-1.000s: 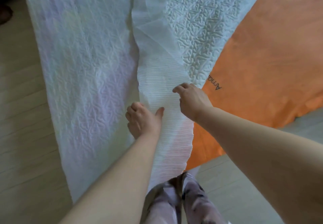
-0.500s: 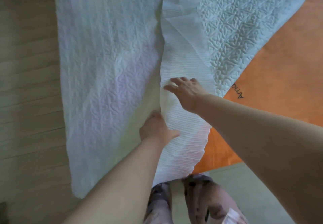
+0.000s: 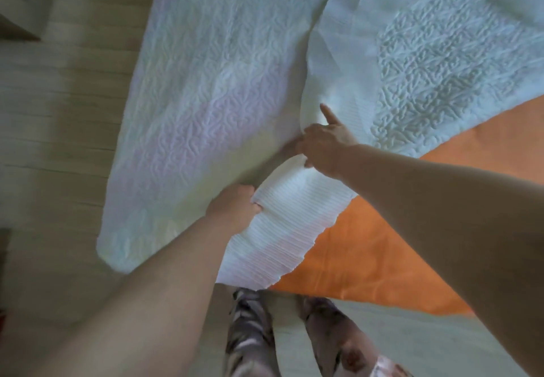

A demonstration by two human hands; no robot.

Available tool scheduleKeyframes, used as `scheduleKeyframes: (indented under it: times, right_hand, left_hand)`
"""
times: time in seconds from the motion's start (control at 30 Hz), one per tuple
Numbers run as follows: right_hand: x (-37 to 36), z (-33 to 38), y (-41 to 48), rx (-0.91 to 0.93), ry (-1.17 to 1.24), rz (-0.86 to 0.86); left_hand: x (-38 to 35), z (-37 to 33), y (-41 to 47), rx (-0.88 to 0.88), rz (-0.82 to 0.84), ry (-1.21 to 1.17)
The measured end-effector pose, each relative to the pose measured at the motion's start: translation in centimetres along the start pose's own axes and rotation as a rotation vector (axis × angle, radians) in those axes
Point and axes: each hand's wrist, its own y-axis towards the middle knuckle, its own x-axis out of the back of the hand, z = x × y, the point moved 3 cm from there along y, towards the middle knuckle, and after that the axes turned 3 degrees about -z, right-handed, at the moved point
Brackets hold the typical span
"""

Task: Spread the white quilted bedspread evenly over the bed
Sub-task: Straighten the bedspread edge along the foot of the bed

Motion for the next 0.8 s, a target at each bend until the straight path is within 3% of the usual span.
scheduleKeyframes:
  times: [0.4, 0.53, 0.63, 0.8]
  right_hand:
    - [-2.8, -1.2, -8.3, -0.032, -0.018, 0.025]
    - [-3.7, -0.3, -11.6, -0.175, 0.193, -0.077]
    - [-4.4, 1.2, -14.4, -0.224, 0.177, -0.152]
    - [-6.6, 3.6, -20.2, -0.335, 0.202, -0.047]
  left_hand:
    - [-1.4, -2.5, -5.0, -0.083, -0.023, -0.035]
    - [-2.4, -2.4, -7.4, -0.118, -0.038, -0.135]
    - [-3.2, -2.3, -9.6, -0.143, -0.06, -0.17]
    - [-4.8, -3.0, -13.4, -0.188, -0.077, -0.111]
